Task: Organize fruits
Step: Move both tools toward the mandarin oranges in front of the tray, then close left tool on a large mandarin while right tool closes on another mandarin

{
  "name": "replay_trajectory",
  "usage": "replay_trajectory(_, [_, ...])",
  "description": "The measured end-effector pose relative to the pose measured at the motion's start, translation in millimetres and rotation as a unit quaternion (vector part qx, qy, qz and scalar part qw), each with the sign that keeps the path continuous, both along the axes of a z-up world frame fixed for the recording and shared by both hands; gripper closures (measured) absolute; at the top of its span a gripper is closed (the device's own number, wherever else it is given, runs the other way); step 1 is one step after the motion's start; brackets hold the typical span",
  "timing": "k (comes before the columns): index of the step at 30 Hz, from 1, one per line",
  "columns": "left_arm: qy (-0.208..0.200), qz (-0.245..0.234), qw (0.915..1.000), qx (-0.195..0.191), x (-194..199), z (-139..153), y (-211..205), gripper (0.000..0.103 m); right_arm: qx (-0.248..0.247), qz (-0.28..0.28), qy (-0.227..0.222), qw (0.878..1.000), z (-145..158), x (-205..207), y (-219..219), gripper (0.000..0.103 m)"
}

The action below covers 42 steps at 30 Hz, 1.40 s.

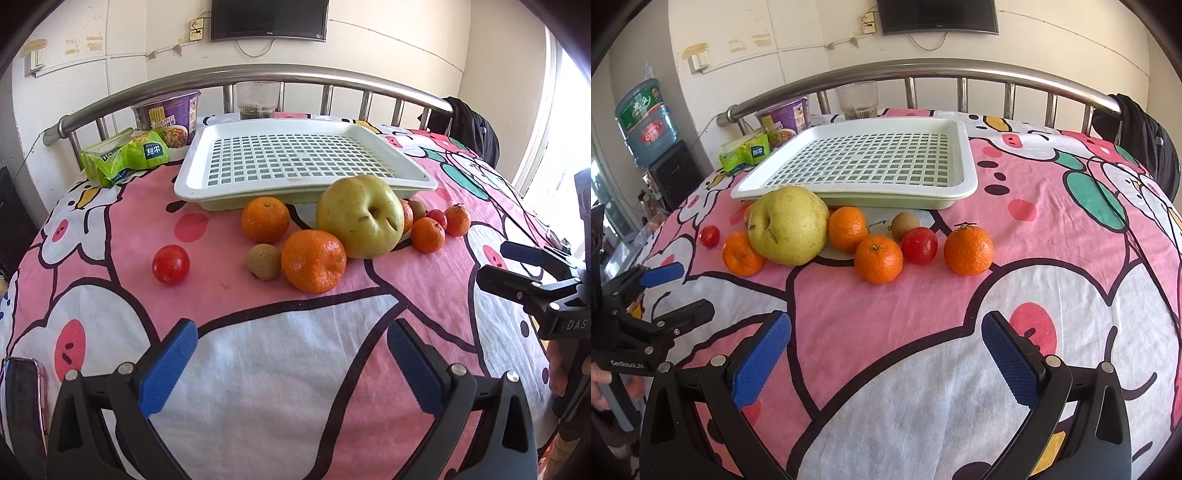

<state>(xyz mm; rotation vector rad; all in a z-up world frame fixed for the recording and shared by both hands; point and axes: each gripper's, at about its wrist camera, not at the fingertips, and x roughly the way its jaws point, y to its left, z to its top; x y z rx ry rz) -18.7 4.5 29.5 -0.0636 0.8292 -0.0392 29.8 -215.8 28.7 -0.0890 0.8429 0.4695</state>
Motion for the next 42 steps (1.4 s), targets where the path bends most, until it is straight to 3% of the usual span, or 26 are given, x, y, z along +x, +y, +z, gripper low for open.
replay_trajectory(9, [-0.018, -0.008, 0.9997, -0.016, -2.2, 7.4, 0.7, 0.000, 0.019, 0.017, -0.013, 1.000, 7.9, -7.8, -8.0, 0.000])
replay_trajectory(24, [-0.024, -0.007, 0.9997, -0.006, 14.5, 2.9, -9.9, 0.002, 0.018, 0.003, -0.025, 1.000, 3.2, -0.5, -3.3, 0.002])
replay_trajectory(42, [-0.023, -0.016, 0.9994, -0.021, 24.4, 1.7, -4.4, 0.023, 0.009, 0.026, -0.013, 1.000, 2.2, 9.3, 15.8, 0.032])
